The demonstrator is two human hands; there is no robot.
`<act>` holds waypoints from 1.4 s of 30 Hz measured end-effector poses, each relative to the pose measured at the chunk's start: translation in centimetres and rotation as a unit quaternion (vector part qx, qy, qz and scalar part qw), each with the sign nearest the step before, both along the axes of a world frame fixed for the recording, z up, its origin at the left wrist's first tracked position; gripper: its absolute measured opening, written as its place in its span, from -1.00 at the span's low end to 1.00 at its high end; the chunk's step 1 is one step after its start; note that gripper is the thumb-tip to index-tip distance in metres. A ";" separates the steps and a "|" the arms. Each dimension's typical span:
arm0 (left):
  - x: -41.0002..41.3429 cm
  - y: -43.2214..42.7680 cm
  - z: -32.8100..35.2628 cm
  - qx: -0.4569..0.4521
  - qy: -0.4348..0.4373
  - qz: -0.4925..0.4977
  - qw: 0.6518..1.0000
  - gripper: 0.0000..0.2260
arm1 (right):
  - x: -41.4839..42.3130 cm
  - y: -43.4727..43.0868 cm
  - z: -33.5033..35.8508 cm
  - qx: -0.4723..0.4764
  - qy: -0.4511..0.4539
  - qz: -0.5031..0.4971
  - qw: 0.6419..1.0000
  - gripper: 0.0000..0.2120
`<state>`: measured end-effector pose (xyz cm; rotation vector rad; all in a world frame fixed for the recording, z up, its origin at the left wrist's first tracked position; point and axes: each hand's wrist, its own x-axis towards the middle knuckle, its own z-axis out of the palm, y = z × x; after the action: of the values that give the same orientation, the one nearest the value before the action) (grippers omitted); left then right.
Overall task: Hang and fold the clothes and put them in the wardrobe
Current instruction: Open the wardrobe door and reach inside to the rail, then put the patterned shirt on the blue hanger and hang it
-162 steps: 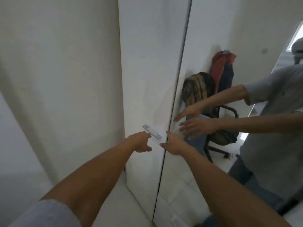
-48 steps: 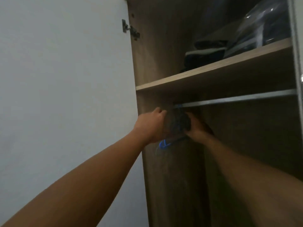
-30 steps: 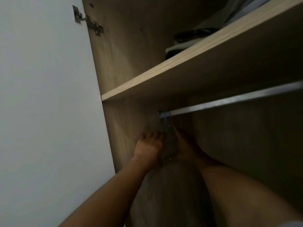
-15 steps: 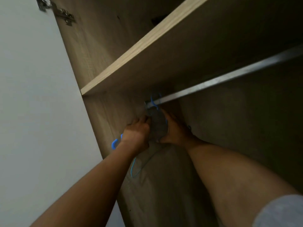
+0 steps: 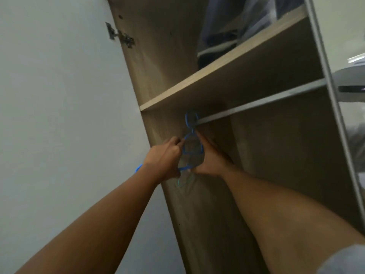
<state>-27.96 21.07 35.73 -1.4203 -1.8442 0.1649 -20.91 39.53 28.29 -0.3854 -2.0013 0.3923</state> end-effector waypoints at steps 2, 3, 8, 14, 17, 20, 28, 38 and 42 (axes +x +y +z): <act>0.7 -3.6 -0.5 0.004 -0.007 0.015 1.000 -0.10 | 0.5 -3.4 -0.4 0.018 -0.011 0.015 1.000 0.29; 1.2 -5.6 -0.7 0.006 -0.010 0.023 1.000 -0.10 | 0.9 -5.4 -0.5 0.026 -0.016 0.019 0.999 0.28; 3.6 -17.1 -1.9 0.016 -0.031 0.076 0.997 -0.13 | 1.9 -16.4 -1.3 0.075 -0.068 0.041 0.994 0.28; 6.9 -33.3 -2.6 0.052 -0.055 0.148 0.986 -0.13 | 3.4 -30.8 -0.8 0.150 -0.097 0.089 0.980 0.23; 9.0 -41.1 -2.8 0.072 -0.058 0.191 0.977 -0.15 | 4.1 -37.6 0.0 0.196 -0.110 0.111 0.968 0.22; 10.8 -48.0 -3.1 0.097 -0.058 0.230 0.967 -0.16 | 4.3 -44.2 0.8 0.231 -0.107 0.133 0.958 0.22; 14.4 -62.9 -5.7 0.126 -0.060 0.357 0.924 -0.17 | 3.0 -59.5 -0.9 0.256 -0.085 0.255 0.928 0.17; 15.9 -73.7 -11.9 0.158 -0.100 0.486 0.853 -0.15 | -0.4 -72.4 -6.4 0.282 -0.095 0.372 0.879 0.15; 16.6 -76.2 -16.5 0.185 -0.144 0.506 0.830 -0.17 | -1.5 -75.9 -10.8 0.303 -0.119 0.414 0.850 0.16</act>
<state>-11.38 -55.18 19.21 -0.0888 -2.5448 0.1025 -22.38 -36.36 17.53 0.9012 -2.3247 0.2064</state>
